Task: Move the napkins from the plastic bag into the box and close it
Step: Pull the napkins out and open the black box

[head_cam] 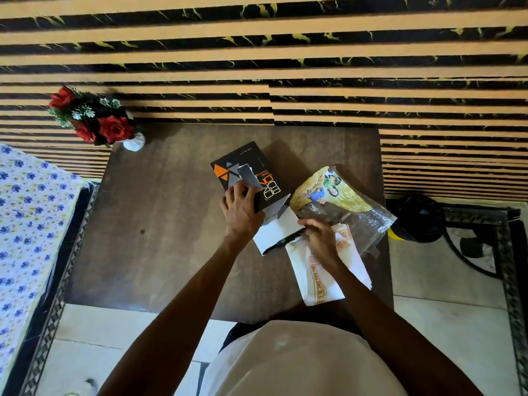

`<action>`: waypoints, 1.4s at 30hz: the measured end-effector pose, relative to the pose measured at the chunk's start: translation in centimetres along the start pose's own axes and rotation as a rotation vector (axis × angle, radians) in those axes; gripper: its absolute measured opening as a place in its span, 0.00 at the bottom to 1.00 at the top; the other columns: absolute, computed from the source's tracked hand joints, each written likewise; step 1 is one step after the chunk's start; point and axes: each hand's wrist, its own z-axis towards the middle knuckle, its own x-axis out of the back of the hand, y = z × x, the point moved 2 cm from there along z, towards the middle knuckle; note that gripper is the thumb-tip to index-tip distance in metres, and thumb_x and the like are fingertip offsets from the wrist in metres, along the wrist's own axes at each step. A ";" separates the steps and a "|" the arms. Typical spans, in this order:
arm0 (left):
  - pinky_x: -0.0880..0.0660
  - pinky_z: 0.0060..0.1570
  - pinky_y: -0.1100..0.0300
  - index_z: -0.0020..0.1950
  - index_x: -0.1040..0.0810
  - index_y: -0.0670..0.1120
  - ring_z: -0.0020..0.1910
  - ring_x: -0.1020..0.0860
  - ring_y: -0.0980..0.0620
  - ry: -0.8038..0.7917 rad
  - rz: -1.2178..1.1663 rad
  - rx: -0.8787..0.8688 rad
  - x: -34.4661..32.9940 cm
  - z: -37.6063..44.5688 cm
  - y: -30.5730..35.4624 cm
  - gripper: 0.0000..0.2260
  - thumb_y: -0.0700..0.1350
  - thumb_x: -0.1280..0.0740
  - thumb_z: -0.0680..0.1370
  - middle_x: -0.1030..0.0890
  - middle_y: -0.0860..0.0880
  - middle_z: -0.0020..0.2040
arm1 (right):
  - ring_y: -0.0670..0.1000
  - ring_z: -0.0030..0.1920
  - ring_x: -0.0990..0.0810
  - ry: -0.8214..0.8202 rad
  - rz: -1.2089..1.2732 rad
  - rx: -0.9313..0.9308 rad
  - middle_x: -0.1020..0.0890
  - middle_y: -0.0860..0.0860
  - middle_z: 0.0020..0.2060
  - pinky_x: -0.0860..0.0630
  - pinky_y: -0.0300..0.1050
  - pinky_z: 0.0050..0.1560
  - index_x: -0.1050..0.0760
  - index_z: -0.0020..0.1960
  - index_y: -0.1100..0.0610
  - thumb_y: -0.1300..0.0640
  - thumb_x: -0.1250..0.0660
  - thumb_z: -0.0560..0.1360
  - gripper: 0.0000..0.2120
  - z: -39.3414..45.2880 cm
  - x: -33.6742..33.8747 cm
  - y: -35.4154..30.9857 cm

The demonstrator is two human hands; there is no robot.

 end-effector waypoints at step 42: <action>0.54 0.75 0.41 0.78 0.46 0.54 0.78 0.52 0.40 -0.278 0.912 -0.955 0.2 5.4 3.1 0.38 0.42 0.28 0.74 0.50 0.45 0.80 | 0.48 0.41 0.17 0.128 -0.138 0.009 0.14 0.52 0.44 0.23 0.26 0.38 0.16 0.46 0.56 0.76 0.36 0.70 0.18 1.6 -1.1 0.6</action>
